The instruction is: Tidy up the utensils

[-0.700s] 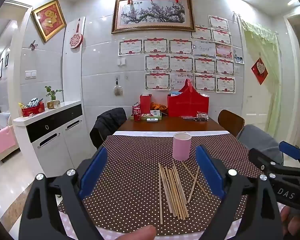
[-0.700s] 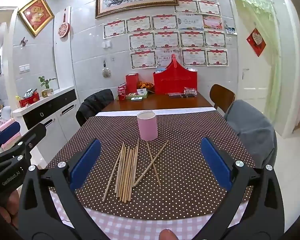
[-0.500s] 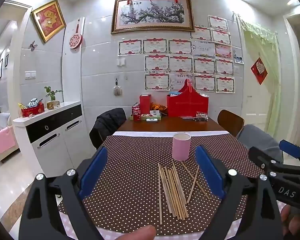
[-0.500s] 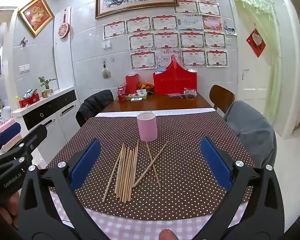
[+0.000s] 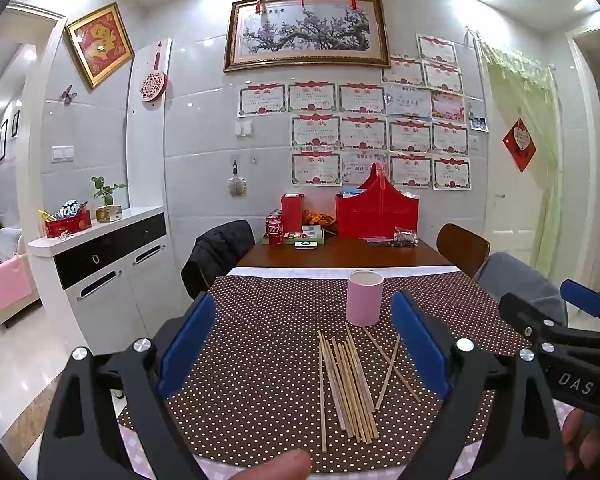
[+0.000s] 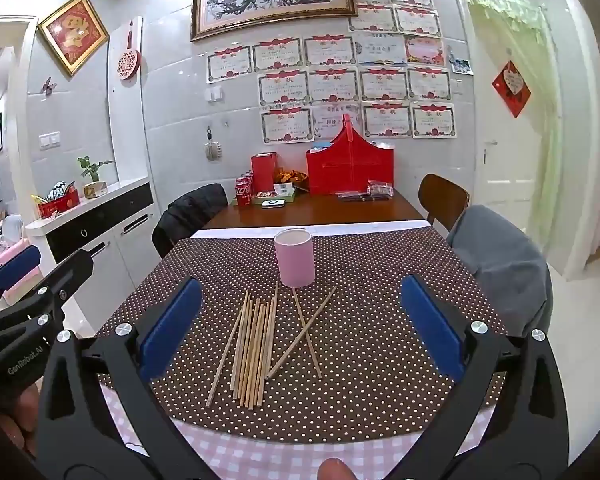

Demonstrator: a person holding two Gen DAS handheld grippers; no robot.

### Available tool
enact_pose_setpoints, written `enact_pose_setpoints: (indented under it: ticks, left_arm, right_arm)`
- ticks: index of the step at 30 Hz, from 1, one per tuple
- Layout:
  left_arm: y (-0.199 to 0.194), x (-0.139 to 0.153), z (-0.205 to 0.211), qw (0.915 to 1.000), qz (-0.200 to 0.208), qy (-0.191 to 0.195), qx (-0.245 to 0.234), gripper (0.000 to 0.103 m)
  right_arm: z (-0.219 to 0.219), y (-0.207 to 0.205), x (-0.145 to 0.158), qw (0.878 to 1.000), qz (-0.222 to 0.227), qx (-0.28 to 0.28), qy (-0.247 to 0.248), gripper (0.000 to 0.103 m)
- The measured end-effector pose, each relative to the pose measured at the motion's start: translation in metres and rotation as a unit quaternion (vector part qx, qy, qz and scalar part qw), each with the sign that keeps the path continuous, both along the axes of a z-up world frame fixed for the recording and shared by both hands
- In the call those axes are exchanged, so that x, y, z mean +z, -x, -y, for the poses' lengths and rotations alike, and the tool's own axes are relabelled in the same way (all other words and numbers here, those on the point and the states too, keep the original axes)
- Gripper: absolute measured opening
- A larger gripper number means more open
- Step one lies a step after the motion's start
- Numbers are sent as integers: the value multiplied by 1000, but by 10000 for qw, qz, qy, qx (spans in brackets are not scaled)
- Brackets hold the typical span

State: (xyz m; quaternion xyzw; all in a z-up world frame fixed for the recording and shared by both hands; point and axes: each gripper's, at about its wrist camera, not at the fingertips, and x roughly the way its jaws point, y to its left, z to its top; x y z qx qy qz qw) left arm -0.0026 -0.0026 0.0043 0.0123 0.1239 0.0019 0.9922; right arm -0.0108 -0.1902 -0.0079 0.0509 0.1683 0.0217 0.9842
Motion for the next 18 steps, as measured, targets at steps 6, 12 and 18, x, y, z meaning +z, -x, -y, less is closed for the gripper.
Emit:
enact_pose_setpoints:
  ticks: [6,12,18]
  left_arm:
    - [2,1,-1,10000,27,-7,8,89]
    - [0,3,2,10000,41,-39,-4,89]
    - [-3,1,4,10000,17,-45,-26,89]
  right_arm:
    - [0,-1,4,10000,9,5,-1,98]
    - [1,-1,6,10000,24,5,30,98]
    - [0,-5,8,10000,34,20,72,98]
